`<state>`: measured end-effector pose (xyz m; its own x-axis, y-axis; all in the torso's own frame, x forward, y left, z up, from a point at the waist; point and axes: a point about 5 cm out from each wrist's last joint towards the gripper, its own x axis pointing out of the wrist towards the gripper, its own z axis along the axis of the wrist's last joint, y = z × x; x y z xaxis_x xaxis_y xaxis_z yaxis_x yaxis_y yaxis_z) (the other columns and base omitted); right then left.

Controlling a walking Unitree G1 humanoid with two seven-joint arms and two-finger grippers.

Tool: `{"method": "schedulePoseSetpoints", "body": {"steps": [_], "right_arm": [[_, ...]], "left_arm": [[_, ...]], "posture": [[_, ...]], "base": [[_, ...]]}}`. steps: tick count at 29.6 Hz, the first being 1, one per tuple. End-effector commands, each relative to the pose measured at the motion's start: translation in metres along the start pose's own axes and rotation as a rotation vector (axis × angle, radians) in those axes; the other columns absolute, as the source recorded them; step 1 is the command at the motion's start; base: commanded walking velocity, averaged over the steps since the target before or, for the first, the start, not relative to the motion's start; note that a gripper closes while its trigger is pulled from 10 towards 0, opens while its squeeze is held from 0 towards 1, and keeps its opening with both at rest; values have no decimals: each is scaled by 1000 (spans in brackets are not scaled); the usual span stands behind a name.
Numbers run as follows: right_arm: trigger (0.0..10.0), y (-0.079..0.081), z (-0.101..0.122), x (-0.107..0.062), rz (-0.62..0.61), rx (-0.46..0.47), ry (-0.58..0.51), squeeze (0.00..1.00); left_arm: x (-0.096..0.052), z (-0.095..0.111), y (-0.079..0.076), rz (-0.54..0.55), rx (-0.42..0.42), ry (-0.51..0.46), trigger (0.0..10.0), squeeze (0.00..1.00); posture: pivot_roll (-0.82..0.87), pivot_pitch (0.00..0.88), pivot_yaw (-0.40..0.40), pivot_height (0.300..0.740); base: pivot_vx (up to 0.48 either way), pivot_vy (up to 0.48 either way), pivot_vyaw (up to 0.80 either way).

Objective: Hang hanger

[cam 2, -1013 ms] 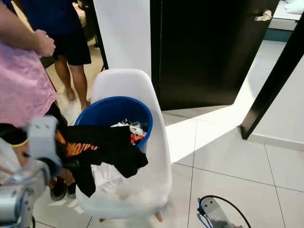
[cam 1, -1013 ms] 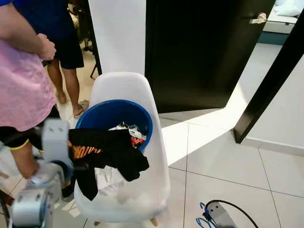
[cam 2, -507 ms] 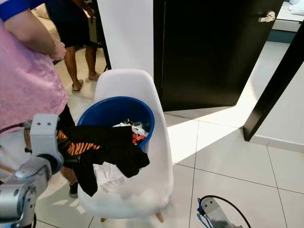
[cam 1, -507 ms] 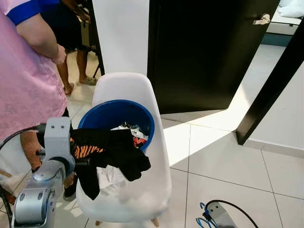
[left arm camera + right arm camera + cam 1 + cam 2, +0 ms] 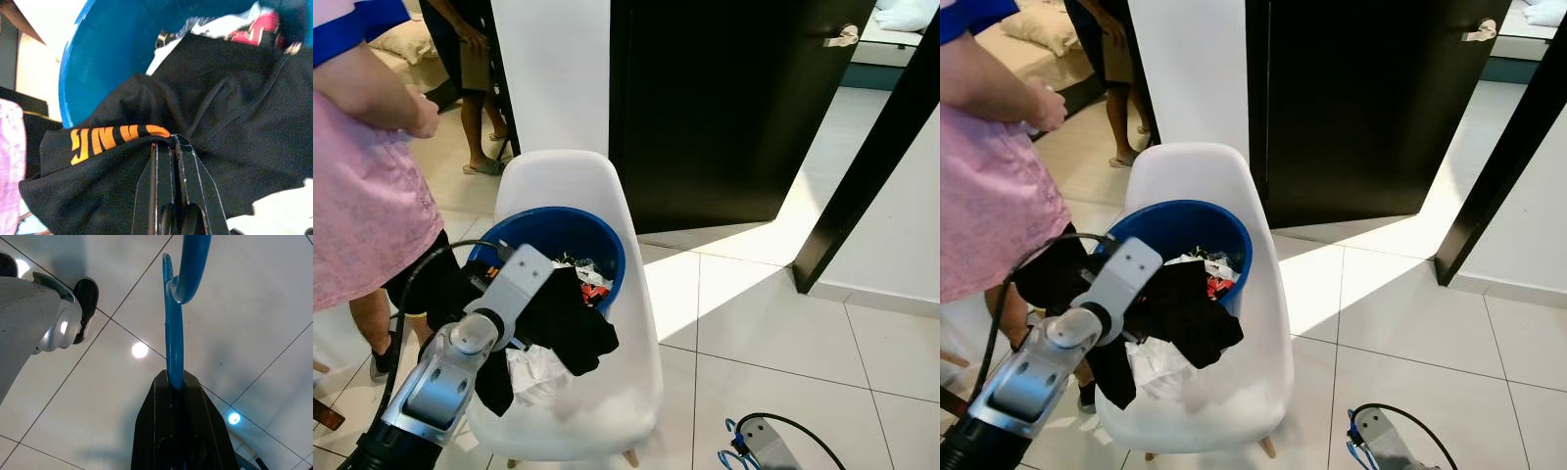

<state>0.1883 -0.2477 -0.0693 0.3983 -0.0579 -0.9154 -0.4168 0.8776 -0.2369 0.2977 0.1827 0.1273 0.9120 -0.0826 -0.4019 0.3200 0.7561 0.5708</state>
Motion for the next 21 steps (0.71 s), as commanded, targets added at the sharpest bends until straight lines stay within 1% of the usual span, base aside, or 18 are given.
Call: {"method": "schedulePoseSetpoints", "body": {"steps": [1,2,3,4,5,8,9,10,12,14,15,17,18,20,21], "right_arm": [[10000,3,-2,1,8,-11,8,0],[10000,3,-2,1,8,-11,8,0],[10000,3,-2,1,8,-11,8,0],[10000,3,-2,1,9,-11,8,0],[10000,3,-1,1,9,-12,8,0],[10000,3,-1,1,9,-12,8,0],[10000,3,-1,1,8,-11,7,0],[10000,3,-1,1,8,-11,7,0],[10000,3,-1,1,7,-11,7,0],[10000,3,0,1,7,-12,6,0],[10000,3,0,1,7,-12,6,0],[10000,3,0,1,8,-13,6,0],[10000,3,0,1,8,-13,6,0],[10000,2,0,0,8,-15,6,0],[10000,2,0,0,8,-16,6,0]], "left_arm": [[1,-10,-4,-44,76,37,10000,0],[1,-15,-3,-60,114,53,10000,0],[1,-15,-3,-60,114,53,10000,0],[2,-17,-2,-69,153,53,10000,0],[3,-16,0,-64,168,41,10000,0],[3,-15,2,-57,175,32,10000,0],[3,-9,7,-46,165,-5,10000,1000],[3,-9,7,-46,165,-5,10000,1000],[-1,4,17,-48,180,-82,10000,1000],[-11,15,34,-31,224,-132,10000,1000],[-11,15,34,-31,224,-132,10000,1000],[-22,22,48,-22,257,-152,10000,1000],[-22,22,48,-22,257,-152,10000,1000],[-40,29,63,-81,323,-177,10000,1000],[-47,31,68,-106,348,-188,10000,1000]], "posture": [[-67,60,-10,740],[-66,62,-11,740],[-66,62,-11,740],[-66,63,-12,740],[-67,62,-13,740],[-67,62,-13,740],[-68,60,-14,740],[-68,60,-14,740],[-65,60,-14,740],[-62,60,-15,740],[-62,60,-15,740],[-57,60,-16,740],[-57,60,-16,740],[-54,60,-17,740],[-54,60,-17,740]], "base": [[0,0,0],[0,0,0],[0,0,0],[0,0,0],[0,0,0],[0,0,0],[0,0,0],[0,0,0],[0,0,0],[0,0,0],[0,0,0],[0,0,0],[0,0,0],[0,0,0],[0,0,0]]}}
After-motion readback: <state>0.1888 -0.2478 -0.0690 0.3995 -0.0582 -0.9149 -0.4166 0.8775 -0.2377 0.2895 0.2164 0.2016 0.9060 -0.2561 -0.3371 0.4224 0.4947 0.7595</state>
